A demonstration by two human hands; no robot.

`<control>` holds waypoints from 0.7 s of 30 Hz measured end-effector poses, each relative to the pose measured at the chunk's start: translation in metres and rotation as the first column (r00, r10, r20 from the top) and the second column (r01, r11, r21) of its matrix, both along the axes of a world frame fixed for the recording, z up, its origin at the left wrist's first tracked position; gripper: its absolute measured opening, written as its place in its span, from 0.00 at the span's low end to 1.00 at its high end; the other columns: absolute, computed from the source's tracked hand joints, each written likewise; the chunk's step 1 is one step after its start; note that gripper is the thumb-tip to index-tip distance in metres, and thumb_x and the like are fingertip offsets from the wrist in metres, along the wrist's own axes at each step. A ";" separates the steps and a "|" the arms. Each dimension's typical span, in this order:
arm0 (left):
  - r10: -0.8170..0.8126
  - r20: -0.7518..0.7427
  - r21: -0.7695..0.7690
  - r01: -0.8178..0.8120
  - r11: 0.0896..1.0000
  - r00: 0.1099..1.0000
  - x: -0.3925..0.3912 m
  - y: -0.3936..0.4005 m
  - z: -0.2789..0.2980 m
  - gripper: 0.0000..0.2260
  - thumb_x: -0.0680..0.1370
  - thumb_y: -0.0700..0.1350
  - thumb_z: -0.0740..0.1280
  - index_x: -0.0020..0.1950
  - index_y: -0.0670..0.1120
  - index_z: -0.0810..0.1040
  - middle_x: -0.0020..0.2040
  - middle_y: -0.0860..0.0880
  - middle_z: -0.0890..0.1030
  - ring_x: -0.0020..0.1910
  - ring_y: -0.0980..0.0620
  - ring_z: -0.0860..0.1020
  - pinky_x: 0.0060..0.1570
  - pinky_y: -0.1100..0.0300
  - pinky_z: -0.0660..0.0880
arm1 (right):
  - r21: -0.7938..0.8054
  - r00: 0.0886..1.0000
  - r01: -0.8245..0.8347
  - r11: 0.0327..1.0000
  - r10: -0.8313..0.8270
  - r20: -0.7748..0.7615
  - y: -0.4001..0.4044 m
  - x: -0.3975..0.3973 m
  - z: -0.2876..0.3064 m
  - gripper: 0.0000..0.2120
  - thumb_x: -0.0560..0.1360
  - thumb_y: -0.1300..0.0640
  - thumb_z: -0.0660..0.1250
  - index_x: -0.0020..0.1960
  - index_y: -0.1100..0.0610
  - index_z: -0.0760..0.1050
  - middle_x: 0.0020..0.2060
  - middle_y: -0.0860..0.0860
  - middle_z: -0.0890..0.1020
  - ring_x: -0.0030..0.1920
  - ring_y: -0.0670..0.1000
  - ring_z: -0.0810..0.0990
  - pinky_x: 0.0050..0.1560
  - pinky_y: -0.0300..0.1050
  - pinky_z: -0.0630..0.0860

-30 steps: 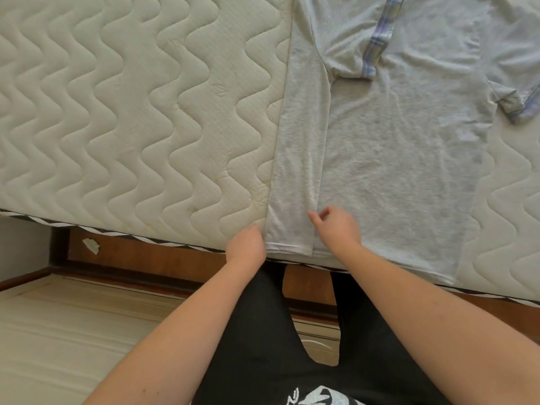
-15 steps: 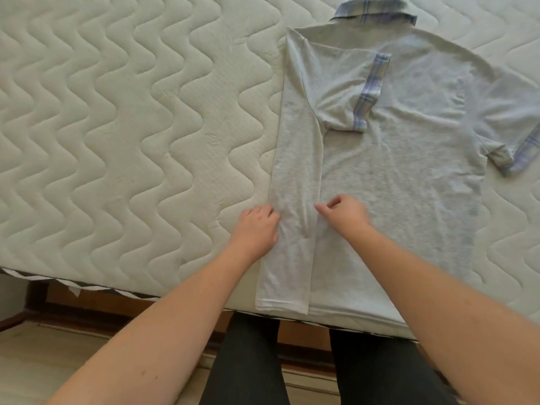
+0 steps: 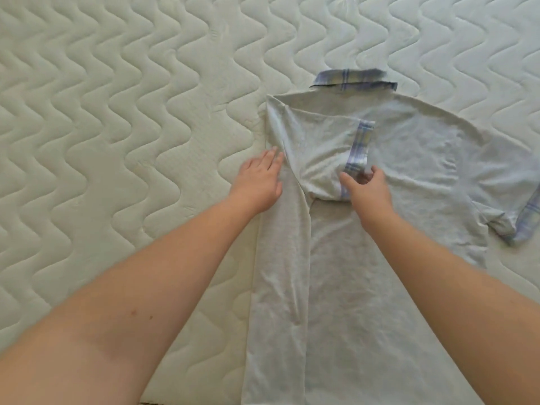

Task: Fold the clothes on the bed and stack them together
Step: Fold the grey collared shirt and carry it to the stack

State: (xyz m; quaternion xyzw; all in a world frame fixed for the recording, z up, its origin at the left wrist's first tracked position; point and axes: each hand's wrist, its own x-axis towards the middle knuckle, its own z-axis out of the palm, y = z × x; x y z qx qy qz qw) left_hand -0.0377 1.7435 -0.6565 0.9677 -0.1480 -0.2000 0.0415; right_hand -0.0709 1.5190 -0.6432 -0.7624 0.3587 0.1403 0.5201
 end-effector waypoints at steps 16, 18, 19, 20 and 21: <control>0.252 -0.163 -0.283 -0.290 0.914 0.954 0.194 0.008 -0.013 0.07 0.81 0.44 0.66 0.57 0.46 0.80 0.56 0.45 0.77 0.52 0.48 0.76 0.49 0.62 0.68 | 0.311 0.999 -0.017 0.950 0.004 0.043 -0.023 0.029 -0.016 0.13 0.74 0.47 0.73 0.56 0.49 0.79 0.46 0.44 0.86 0.47 0.45 0.85 0.41 0.42 0.81; 0.203 -0.263 -0.277 -0.276 0.920 0.943 0.208 0.014 -0.010 0.08 0.78 0.47 0.71 0.54 0.46 0.81 0.46 0.50 0.78 0.42 0.51 0.76 0.40 0.64 0.71 | 0.351 0.999 0.002 0.936 -0.016 0.036 -0.026 0.031 -0.016 0.11 0.76 0.48 0.71 0.56 0.49 0.79 0.45 0.45 0.86 0.45 0.46 0.85 0.39 0.42 0.81; 0.180 -0.307 -0.287 -0.271 0.919 0.935 0.214 0.016 -0.008 0.08 0.77 0.48 0.72 0.53 0.46 0.82 0.42 0.52 0.78 0.39 0.53 0.76 0.37 0.66 0.71 | 0.357 0.999 0.014 0.934 -0.032 0.044 -0.026 0.031 -0.016 0.09 0.77 0.51 0.70 0.56 0.50 0.79 0.46 0.47 0.86 0.45 0.47 0.86 0.40 0.45 0.82; 0.155 -0.342 -0.298 -0.263 0.918 0.927 0.220 0.017 -0.006 0.09 0.76 0.49 0.74 0.52 0.47 0.82 0.40 0.53 0.78 0.37 0.55 0.76 0.37 0.68 0.72 | 0.345 0.997 0.011 0.939 -0.037 0.069 -0.026 0.030 -0.015 0.06 0.78 0.53 0.69 0.55 0.50 0.79 0.45 0.48 0.87 0.45 0.48 0.86 0.43 0.48 0.82; 0.122 -0.371 -0.301 -0.243 0.922 0.921 0.225 0.018 -0.003 0.09 0.75 0.49 0.74 0.51 0.48 0.82 0.39 0.53 0.79 0.35 0.56 0.76 0.36 0.69 0.72 | 0.309 0.994 -0.010 0.951 -0.023 0.105 -0.026 0.029 -0.015 0.05 0.79 0.54 0.68 0.53 0.49 0.80 0.45 0.49 0.87 0.45 0.49 0.86 0.45 0.50 0.82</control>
